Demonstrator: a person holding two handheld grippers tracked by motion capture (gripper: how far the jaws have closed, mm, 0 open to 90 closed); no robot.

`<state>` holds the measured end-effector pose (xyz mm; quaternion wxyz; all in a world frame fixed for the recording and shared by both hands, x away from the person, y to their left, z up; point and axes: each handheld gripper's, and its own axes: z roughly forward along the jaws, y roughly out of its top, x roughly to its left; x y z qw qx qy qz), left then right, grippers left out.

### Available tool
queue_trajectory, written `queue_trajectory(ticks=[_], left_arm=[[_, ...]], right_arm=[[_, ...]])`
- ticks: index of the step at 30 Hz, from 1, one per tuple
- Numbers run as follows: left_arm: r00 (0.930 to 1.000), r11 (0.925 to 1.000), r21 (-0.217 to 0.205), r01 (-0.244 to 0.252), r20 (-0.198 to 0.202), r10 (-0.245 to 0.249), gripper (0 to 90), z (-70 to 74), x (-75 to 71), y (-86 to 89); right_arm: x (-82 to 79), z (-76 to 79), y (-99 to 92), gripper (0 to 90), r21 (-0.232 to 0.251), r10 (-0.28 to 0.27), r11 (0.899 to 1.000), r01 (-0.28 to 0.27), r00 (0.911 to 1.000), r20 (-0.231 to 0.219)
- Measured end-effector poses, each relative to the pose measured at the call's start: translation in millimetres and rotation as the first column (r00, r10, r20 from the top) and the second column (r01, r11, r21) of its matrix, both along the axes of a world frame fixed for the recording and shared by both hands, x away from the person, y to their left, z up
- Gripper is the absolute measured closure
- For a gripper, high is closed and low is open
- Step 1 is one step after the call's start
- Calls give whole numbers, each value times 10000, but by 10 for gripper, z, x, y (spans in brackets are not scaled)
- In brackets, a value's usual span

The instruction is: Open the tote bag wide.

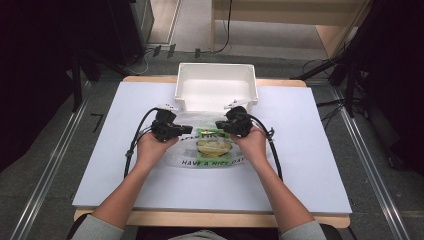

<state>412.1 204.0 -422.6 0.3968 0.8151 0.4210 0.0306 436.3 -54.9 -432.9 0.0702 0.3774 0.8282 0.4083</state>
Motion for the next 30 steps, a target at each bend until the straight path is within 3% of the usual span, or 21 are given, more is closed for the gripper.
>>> queue_trajectory(ticks=[7,17,22,26,30], left_arm=[[10000,9998,203,-11,-1,11,900,-29,-46,39],[9985,9984,112,-555,2,555,900,11,-80,246],[9969,9969,40,-783,-14,783,900,-13,-36,299],[9962,9963,-12,-856,-178,855,900,-86,29,237],[9960,9964,293,-790,-390,802,900,-190,76,152]], right_arm=[[-26,-56,299,900,-262,516,9983,-516,9987,-9],[-43,-73,697,900,-330,1288,9911,-1291,9916,-134],[34,-160,831,900,-556,1289,9898,-1312,9907,-443],[123,-218,881,900,-908,1158,9885,-1207,9916,-577],[223,-226,875,900,-1039,987,9893,-1028,9942,-438]])
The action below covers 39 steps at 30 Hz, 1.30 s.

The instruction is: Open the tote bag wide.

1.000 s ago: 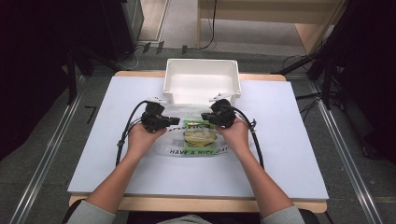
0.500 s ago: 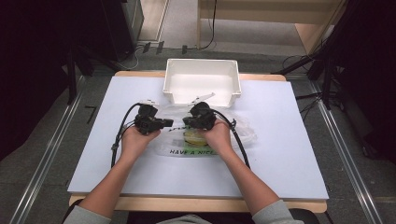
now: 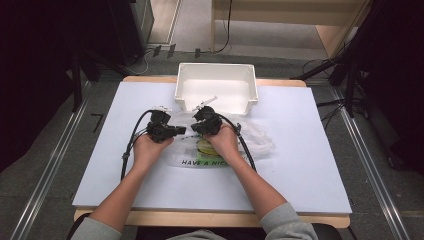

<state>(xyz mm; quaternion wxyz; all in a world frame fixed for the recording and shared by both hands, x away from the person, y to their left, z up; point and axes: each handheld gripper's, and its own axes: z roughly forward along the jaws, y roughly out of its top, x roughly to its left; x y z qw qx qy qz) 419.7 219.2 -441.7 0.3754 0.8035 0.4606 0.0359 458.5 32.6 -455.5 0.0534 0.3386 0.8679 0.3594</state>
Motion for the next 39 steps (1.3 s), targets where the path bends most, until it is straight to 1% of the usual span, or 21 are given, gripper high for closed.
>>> queue_trajectory(ticks=[1,2,4,6,9,10,13,15,17,19,20,21,24,25,26,28,30,33,37,39], left_arm=[[10000,10000,69,37,-56,-37,900,-31,9,-12],[9998,9998,194,80,-174,-77,900,-55,14,-22],[9994,9992,348,199,-274,-189,900,-88,9,-48],[9988,9985,426,336,-367,-321,900,-107,-14,-87],[9980,9979,430,485,-418,-467,900,-113,-53,-116],[9972,9967,533,613,-456,-589,900,-111,-75,-130],[9952,9941,649,866,-520,-833,900,-110,-132,-157],[9939,9929,674,981,-580,-943,900,-114,-181,-169],[9917,9898,797,1181,-611,-1134,900,-113,-231,-172],[9894,9885,723,1326,-692,-1276,900,-113,-297,-176],[9881,9873,737,1405,-730,-1352,900,-112,-325,-176],[9867,9859,747,1498,-752,-1442,900,-111,-351,-172],[9847,9842,732,1613,-786,-1555,900,-117,-427,-165],[9839,9842,665,1643,-821,-1587,900,-120,-443,-159],[9826,9833,658,1694,-880,-1634,900,-121,-469,-147],[9826,9840,564,1693,-869,-1641,900,-122,-510,-133],[9817,9828,602,1748,-873,-1693,900,-117,-551,-114],[9807,9821,574,1796,-884,-1742,900,-122,-609,-98],[9808,9816,557,1826,-801,-1779,900,-120,-673,-88],[9808,9827,402,1808,-822,-1771,900,-122,-695,-86]], right_arm=[[15,-1,-4,900,-43,-84,10000,84,10000,-8],[35,-5,-14,900,-17,-117,9999,117,9999,-18],[67,-15,-36,900,47,-168,9998,168,9999,-8],[113,-6,-42,900,-170,-241,9996,239,9996,-137],[171,21,-46,900,-263,-286,9992,288,9996,70],[188,33,-42,900,-337,-331,9989,333,9994,58],[238,48,-37,900,-667,-276,9974,287,9995,181],[274,44,-64,900,-574,-325,9978,334,9993,176],[313,35,-92,900,-578,-397,9975,398,9992,21],[343,25,-129,900,-410,-441,9982,438,9990,-45],[357,22,-151,900,-303,-497,9983,492,9986,-161],[368,18,-170,900,-192,-509,9985,506,9986,-174],[391,7,-212,900,-122,-561,9984,558,9979,-317],[392,7,-230,900,-83,-517,9986,515,9980,-366],[390,10,-241,900,-125,-522,9986,518,9981,-338],[387,15,-284,900,-11,-499,9988,499,9982,-327],[385,24,-334,900,141,-533,9985,538,9980,-345],[388,24,-406,900,180,-642,9977,649,9973,-370],[393,3,-498,900,276,-859,9958,875,9948,-548],[401,-13,-540,900,256,-937,9951,955,9935,-649]])
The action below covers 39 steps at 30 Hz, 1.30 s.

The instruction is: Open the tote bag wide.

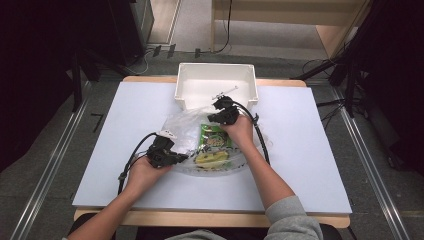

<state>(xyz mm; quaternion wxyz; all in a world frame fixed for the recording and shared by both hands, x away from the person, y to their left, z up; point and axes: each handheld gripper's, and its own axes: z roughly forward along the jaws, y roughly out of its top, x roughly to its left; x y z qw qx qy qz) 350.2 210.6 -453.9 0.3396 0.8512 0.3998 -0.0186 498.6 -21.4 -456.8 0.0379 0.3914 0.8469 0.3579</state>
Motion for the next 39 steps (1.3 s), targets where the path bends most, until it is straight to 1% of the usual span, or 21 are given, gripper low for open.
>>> queue_trajectory(ticks=[3,5,6,7,8,12,17,22,26,29,33,37,38,39], left_arm=[[10000,10000,-38,48,52,-48,900,-6,-39,-12],[9999,9998,-146,121,41,-120,900,-11,-76,-22],[9998,9997,-178,192,25,-191,900,-10,-91,-26],[9997,9994,-255,237,94,-234,900,-14,-116,-33],[9990,9986,-338,418,172,-413,900,-19,-137,-33],[9979,9975,-272,646,105,-643,900,-37,-224,-36],[9966,9960,-333,826,8,-826,900,-46,-333,-46],[9947,9945,-214,1022,-94,-1025,900,-54,-427,-52],[9938,9936,-274,1096,-175,-1101,900,-59,-502,-30],[9931,9933,-192,1137,-274,-1142,900,-69,-571,-16],[9923,9927,-183,1194,-304,-1199,900,-68,-631,23],[9920,9930,-65,1181,-451,-1183,900,-55,-688,68],[9915,9928,-57,1197,-513,-1199,900,-53,-704,78],[9913,9925,-43,1222,-487,-1223,900,-54,-715,86]], right_arm=[[8,-27,-25,900,-16,-14,10000,14,10000,-44],[10,-40,-26,900,-45,-16,10000,16,10000,-26],[10,-41,-25,900,-78,9,10000,-9,10000,31],[8,-43,-22,900,-87,0,10000,1,10000,50],[7,-43,-18,900,-154,-22,9999,22,10000,32],[1,-67,1,900,-329,-55,9994,56,10000,39],[6,-79,3,900,-304,-101,9995,105,9999,118],[4,-82,10,900,-312,-151,9994,156,9997,171],[9,-88,7,900,-278,-189,9994,194,9997,183],[8,-90,9,900,-277,-213,9994,219,9995,218],[6,-91,9,900,-296,-223,9993,230,9994,252],[4,-88,19,900,-322,-279,9991,287,9993,259],[1,-87,23,900,-387,-343,9986,355,9989,320],[0,-85,24,900,-444,-379,9982,395,9986,363]])
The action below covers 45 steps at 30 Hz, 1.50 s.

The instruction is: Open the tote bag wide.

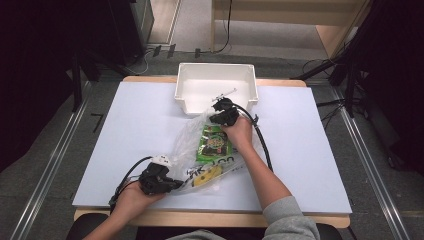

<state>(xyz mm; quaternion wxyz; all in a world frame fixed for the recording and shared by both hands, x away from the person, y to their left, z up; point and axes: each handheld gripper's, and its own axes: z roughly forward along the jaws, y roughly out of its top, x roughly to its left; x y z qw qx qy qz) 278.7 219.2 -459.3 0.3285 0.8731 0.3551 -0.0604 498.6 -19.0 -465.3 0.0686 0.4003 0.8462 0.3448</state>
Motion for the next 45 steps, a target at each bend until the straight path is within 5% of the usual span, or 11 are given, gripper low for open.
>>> queue_trajectory(ticks=[6,9,19,28,37,45], left_arm=[[9997,9994,-321,-157,158,162,900,30,29,-1],[9992,9982,-535,-264,285,280,891,79,64,5],[9938,9918,-1095,-663,820,755,790,343,187,50],[9881,9912,-1251,-433,1410,610,682,662,450,-50],[9894,9899,-1391,-258,1380,452,563,834,807,-151],[9872,9936,-1129,-100,1571,278,562,984,1152,-304]], right_arm=[[-22,17,48,900,-331,-100,9994,106,9998,184],[-26,44,38,900,72,-79,9999,80,9999,-109],[-191,227,-44,895,583,419,9974,-418,9991,-7],[-462,356,-249,832,879,619,9941,-630,9980,150],[-722,393,-471,738,938,725,9927,-757,9967,364],[-955,410,-597,712,970,781,9919,-821,9960,439]])
